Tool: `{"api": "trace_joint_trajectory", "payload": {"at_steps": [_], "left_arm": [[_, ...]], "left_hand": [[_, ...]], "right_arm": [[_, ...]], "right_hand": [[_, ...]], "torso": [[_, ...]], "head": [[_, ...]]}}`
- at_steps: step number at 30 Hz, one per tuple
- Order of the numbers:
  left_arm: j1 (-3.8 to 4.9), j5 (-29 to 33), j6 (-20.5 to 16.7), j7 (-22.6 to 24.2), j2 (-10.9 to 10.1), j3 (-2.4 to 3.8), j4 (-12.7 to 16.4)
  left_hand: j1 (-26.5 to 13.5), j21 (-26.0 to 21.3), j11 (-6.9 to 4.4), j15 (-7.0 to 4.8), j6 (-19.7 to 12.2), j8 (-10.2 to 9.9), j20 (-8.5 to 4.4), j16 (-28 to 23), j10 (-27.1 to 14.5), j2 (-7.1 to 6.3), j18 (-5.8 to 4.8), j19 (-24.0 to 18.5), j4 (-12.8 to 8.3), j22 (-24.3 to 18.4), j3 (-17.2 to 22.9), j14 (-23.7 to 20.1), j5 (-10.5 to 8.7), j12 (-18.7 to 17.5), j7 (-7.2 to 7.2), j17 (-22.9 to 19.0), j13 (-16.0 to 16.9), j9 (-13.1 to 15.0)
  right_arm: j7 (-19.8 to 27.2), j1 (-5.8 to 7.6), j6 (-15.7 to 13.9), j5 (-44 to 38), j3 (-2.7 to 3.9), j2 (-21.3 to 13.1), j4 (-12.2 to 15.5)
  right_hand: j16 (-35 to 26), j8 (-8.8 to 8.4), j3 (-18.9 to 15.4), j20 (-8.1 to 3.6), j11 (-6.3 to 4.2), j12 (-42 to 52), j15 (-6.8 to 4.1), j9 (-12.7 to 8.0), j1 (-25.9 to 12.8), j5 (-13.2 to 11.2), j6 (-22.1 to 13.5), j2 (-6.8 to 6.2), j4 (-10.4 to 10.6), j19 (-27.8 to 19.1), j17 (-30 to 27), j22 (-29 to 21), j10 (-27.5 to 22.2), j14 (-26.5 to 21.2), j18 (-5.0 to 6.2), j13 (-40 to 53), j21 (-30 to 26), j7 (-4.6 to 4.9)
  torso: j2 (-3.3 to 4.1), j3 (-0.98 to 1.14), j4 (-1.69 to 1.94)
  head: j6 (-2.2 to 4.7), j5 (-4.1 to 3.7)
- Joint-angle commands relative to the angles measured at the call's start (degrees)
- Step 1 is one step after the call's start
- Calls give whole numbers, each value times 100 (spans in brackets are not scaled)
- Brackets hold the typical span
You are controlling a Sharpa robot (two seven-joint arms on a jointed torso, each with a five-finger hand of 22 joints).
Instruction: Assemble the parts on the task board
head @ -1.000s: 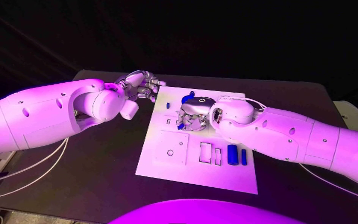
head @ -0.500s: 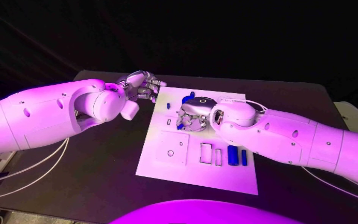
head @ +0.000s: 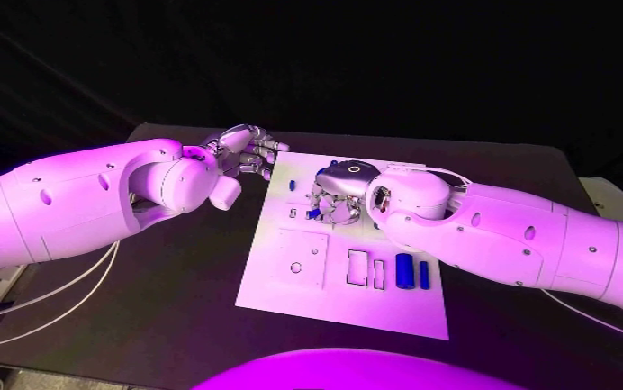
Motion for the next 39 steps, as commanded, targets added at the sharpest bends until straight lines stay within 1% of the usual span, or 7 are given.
{"api": "trace_joint_trajectory", "payload": {"at_steps": [1, 5, 10, 13, 18, 25, 39], "left_arm": [[7, -228, 9, -62, -4, 0, 34], [3, -798, 0, -250, -11, -29, 54], [-68, -1706, 14, -647, 22, -66, 73], [-129, -2231, 87, -917, 64, -76, 93], [-164, -2947, 260, -1297, 131, -81, 137], [-178, -3526, 338, -1712, 267, -83, 192], [-184, -3655, 420, -1916, 366, -82, 240]], "left_hand": [[135, -25, -2, -6, -54, 61, 19, -25, -61, -35, 83, 5, -111, -11, 8, -32, -17, 33, 4, -14, -20, 21], [908, -26, -30, -30, -89, 301, -3, -16, -53, -381, 80, 40, -965, -16, -451, -27, -83, 63, 1, -35, -82, 150], [1738, -60, -116, -81, -74, 735, -40, 0, -6, -690, 83, 78, -1242, -40, -1709, -5, -97, 30, -81, -41, -203, 396], [2169, -86, -169, -151, -115, 1054, -95, 36, 45, -726, 86, 125, -1163, -61, -2409, 39, -63, -4, -159, 5, -298, 566], [2486, 67, -238, -211, -81, 1304, -141, 222, 169, -761, 39, 330, -1118, 199, -2739, 189, -40, 77, -264, 320, -305, 684], [2530, 407, -322, -283, -28, 1516, -205, 481, 586, -838, -54, 683, -858, 746, -3124, 382, -33, 590, -356, 771, 267, 780], [2544, 651, -387, -344, -28, 1779, -268, 657, 918, -897, -115, 882, -189, 1122, -3966, 499, -33, 1113, -435, 1094, 868, 887]], "right_arm": [[-392, 17, 297, -342, 2, -7, 39], [-474, 28, 198, -370, 2, -19, 68], [-519, 30, -76, -370, 2, -53, 133], [-530, 27, -281, -354, 2, -88, 187], [-513, 19, -601, -300, 2, -160, 282], [-403, 8, -1014, -180, 6, -285, 459], [-379, 1, -1026, -93, 13, -348, 514]], "right_hand": [[35, 138, -8, -4, -1, 36, -36, 281, -65, 22, 1, -15, 42, 32, 460, 251, 48, 236, -110, 4, 40, -29], [39, 144, -5, -6, -4, 35, -39, 289, -84, 46, -2, -14, 59, 45, 467, 262, 49, 239, -114, 3, 59, -31], [41, 148, -4, -8, -6, 44, -41, 296, -97, 71, -5, -21, 68, 58, 470, 273, 59, 241, -118, 14, 78, -33], [42, 149, -6, -9, -6, 44, -42, 299, -104, 78, -6, -28, 72, 72, 472, 284, 59, 243, -123, 14, 106, -34], [46, 150, -6, -9, -7, 40, -42, 300, -105, 80, -7, -31, 72, 86, 480, 295, 55, 246, -128, 9, 136, -34], [44, 152, -2, -11, -9, 19, -44, 304, -98, 94, -11, -44, 66, 104, 475, 310, 36, 245, -134, -15, 169, -37], [41, 155, -4, -13, -10, 25, -46, 309, -100, 90, -13, -59, 64, 109, 469, 314, 43, 244, -135, -8, 173, -36]], "torso": [[2, 5, 7], [4, 12, 9], [9, 8, 5], [7, 8, 5], [8, 15, 4], [12, 13, 4], [8, 10, 11]], "head": [[7, 0], [16, 9], [39, 1], [47, -5], [66, -1], [92, 20], [92, 26]]}}
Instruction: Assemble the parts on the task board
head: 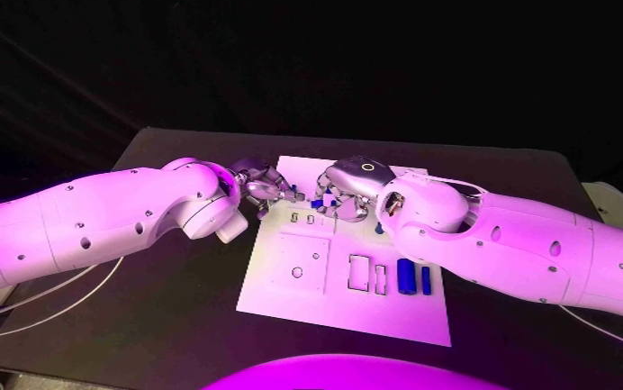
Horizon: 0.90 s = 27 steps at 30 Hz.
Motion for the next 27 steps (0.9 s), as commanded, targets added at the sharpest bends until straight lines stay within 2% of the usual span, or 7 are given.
{"api": "trace_joint_trajectory", "payload": {"at_steps": [1, 7, 11, 13, 15, 27], "left_arm": [[-2, -148, 175, -135, 22, 3, 29], [-3, -113, 229, -131, 31, 3, 37], [-3, -100, 271, -131, 39, 4, 42], [-3, -97, 296, -133, 45, 4, 45], [-3, -94, 327, -132, 49, 4, 48], [-4, -76, 388, -167, 63, 4, 52]], "left_hand": [[29, 32, 12, -36, -14, 40, -2, 37, 47, -34, -117, 37, 77, 22, -141, 234, 35, 37, -44, 212, 35, 10], [126, 66, 11, -42, -41, 115, -2, 62, 75, 1, -122, 35, 449, 71, -711, 246, 40, 124, -42, 260, 130, 22], [181, 74, 11, -36, -49, 136, -2, 66, 75, 27, -122, 33, 580, 83, -911, 247, 41, 140, -44, 266, 146, 21], [181, 74, 11, -36, -49, 136, -2, 66, 75, 27, -122, 33, 580, 83, -911, 247, 41, 140, -44, 266, 146, 21], [314, 82, 15, -33, -66, 157, 1, 62, 66, 74, -123, 27, 722, 95, -1137, 243, 46, 148, -41, 259, 154, 17], [413, 94, 18, -29, -71, 181, 6, 68, 72, 137, -124, 25, 858, 114, -1341, 246, 52, 170, -39, 272, 181, 12]], "right_arm": [[36, -5, -65, 20, 3, 13, 4], [18, -6, -9, 22, 3, 30, -26], [6, -6, -9, 15, 3, 33, -33], [5, -8, -18, 11, 3, 36, -31], [8, -9, -17, 7, 3, 41, -28], [19, -12, -52, 0, 3, 43, -2]], "right_hand": [[20, 30, 4, 6, 10, 2, -46, 265, -41, 13, 36, -12, 16, 49, 471, 317, 23, 244, -71, 3, 19, -22], [18, 32, 1, 5, 12, -3, -46, 269, -53, 2, 35, -19, 25, 49, 466, 317, 20, 243, -70, -1, 14, -20], [18, 34, -3, 4, 13, -2, -45, 273, -72, -4, 33, -22, 40, 53, 467, 321, 22, 244, -71, -1, 17, -17], [18, 34, -3, 4, 13, -2, -45, 273, -72, -4, 33, -22, 40, 53, 467, 321, 22, 244, -71, -1, 17, -17], [18, 35, -5, 4, 14, -3, -45, 276, -81, -4, 31, -25, 47, 55, 468, 322, 21, 244, -72, -2, 18, -17], [21, 36, -9, 4, 15, 0, -45, 279, -93, -1, 29, -33, 55, 59, 473, 326, 25, 246, -73, 2, 24, -16]], "torso": [[-2, -3, 3], [-1, -6, 3], [-2, -7, 8], [-2, -7, 9], [0, -2, 1], [1, -1, -2]], "head": [[-2, -9], [-9, -21], [-18, -46], [-15, -51], [-7, -61], [-4, -59]]}}
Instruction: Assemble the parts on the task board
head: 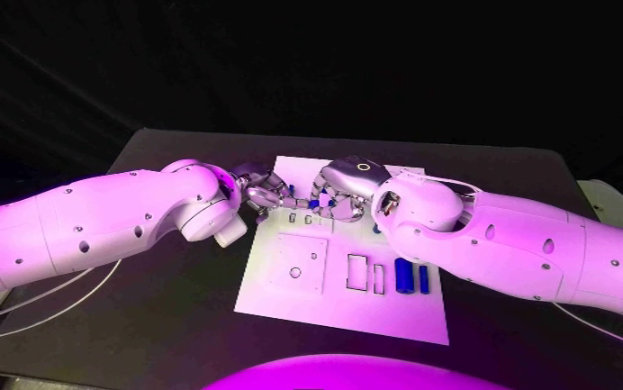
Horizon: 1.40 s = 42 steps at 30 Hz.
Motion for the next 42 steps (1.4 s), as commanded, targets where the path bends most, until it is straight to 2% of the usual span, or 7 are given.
{"api": "trace_joint_trajectory", "payload": {"at_steps": [1, 13, 16, 20, 32, 42], "left_arm": [[0, 24, 123, -21, 16, 3, 15], [0, 58, 121, -39, 26, 4, 7], [0, 102, 146, -43, 28, 4, 1], [0, 129, 182, -50, 28, 4, -3], [0, 130, 244, -76, 33, 4, -12], [0, 129, 232, -101, 44, 4, -20]], "left_hand": [[38, 29, 7, -30, -28, 27, 5, 25, 44, 31, -35, 9, 17, 10, -60, 247, 28, 41, 3, 275, 13, -5], [-93, 50, 5, -30, -17, 49, 10, 38, 78, 179, -38, 17, 46, 40, -272, 257, 34, 84, -2, 300, 66, -16], [-125, 55, -1, -34, -16, 53, 10, 38, 79, 305, -38, 17, 44, 46, -297, 258, 41, 87, -10, 302, 69, -24], [-17, 62, -14, -44, -24, 56, 9, 42, 80, 401, -39, 18, 25, 56, -263, 261, 49, 90, -25, 310, 79, -31], [235, 60, -27, -55, -35, 67, 3, 38, 64, 449, -36, 5, 6, 49, -202, 258, 52, 73, -36, 302, 68, -42], [287, 65, -31, -59, -39, 66, 1, 40, 68, 587, -37, 4, 33, 57, -119, 260, 58, 70, -41, 307, 75, -56]], "right_arm": [[22, -4, -22, -34, 3, 6, 10], [24, -5, -5, -32, 3, 21, 9], [25, -5, -19, -32, 3, 19, 20], [25, -5, -61, -33, 3, 13, 35], [30, -7, -152, -37, 3, -1, 59], [77, -10, -267, -37, 3, -25, 128]], "right_hand": [[21, 14, 8, -17, 15, 1, -46, 104, -55, 1, 33, 5, 41, 39, 474, 323, 25, 247, -75, 2, 25, 18], [23, 16, 6, -17, 15, 6, -45, 106, -62, 2, 33, 1, 46, 44, 478, 327, 32, 249, -77, 9, 32, 19], [23, 16, 6, -17, 15, 6, -45, 106, -62, 2, 33, 1, 46, 44, 478, 327, 32, 249, -77, 9, 32, 19], [23, 16, 6, -17, 15, 6, -45, 106, -62, 2, 33, 1, 46, 44, 478, 327, 32, 249, -77, 9, 32, 19], [28, 18, 6, -18, 14, -10, -45, 109, -67, 4, 32, -2, 51, 53, 487, 335, 16, 252, -81, -10, 49, 17], [28, 19, 13, -18, 12, -1, -46, 112, -60, 8, 31, 0, 49, 75, 488, 353, 25, 253, -89, 0, 95, 13]], "torso": [[1, 0, -3], [-1, -3, 2], [-3, -3, 3], [0, -1, 3], [0, 0, 3], [1, 2, -1]], "head": [[0, 2], [0, -7], [-2, -9], [-4, -2], [-4, 7], [-11, 14]]}}
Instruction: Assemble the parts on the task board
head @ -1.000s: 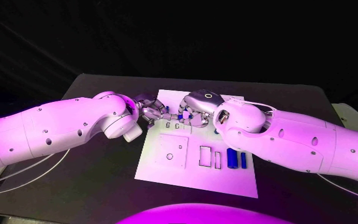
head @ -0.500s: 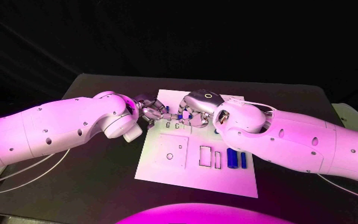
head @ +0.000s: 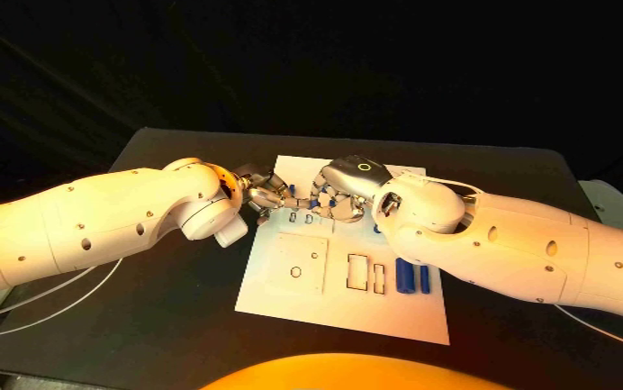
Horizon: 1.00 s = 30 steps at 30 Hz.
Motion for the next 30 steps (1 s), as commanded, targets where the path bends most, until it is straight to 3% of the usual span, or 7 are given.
{"api": "trace_joint_trajectory", "payload": {"at_steps": [1, 15, 30], "left_arm": [[-3, 38, 78, -44, 23, -1, 2], [-3, 38, 90, -68, 32, -1, 2], [-3, 38, 72, -63, 27, 0, 17]], "left_hand": [[9, 22, -32, -39, -19, 17, 1, 17, 31, 55, -37, 5, 1, 9, 53, 240, 37, 5, -22, 311, 6, -7], [76, 24, -40, -44, -23, 20, -1, 23, 37, 66, -37, 5, -17, 12, 93, 245, 36, 10, -30, 324, 18, -12], [91, 21, -40, -46, -24, 21, -1, 19, 32, 57, -36, 1, -18, 5, 98, 242, 34, 2, -29, 314, 8, -13]], "right_arm": [[83, -1, -160, -36, 8, 5, 53], [101, -5, -273, -52, 9, -29, 131], [84, -7, -183, -65, 9, -16, 127]], "right_hand": [[30, 18, -2, 3, 11, 0, -47, 7, -42, 12, 41, 16, 32, 57, 488, 358, 27, 254, -105, 9, 33, -19], [40, 31, 26, -2, 4, 15, -53, 22, -3, 18, 48, 17, 13, 100, 507, 392, 47, 264, -119, 26, 111, -25], [42, 37, 39, -4, 2, 17, -56, 29, 17, 16, 51, 14, 2, 119, 511, 407, 53, 267, -125, 29, 144, -27]], "torso": [[1, 0, -2], [2, -4, 2], [-2, -6, 4]], "head": [[-6, 0], [-8, -4], [-16, 1]]}}
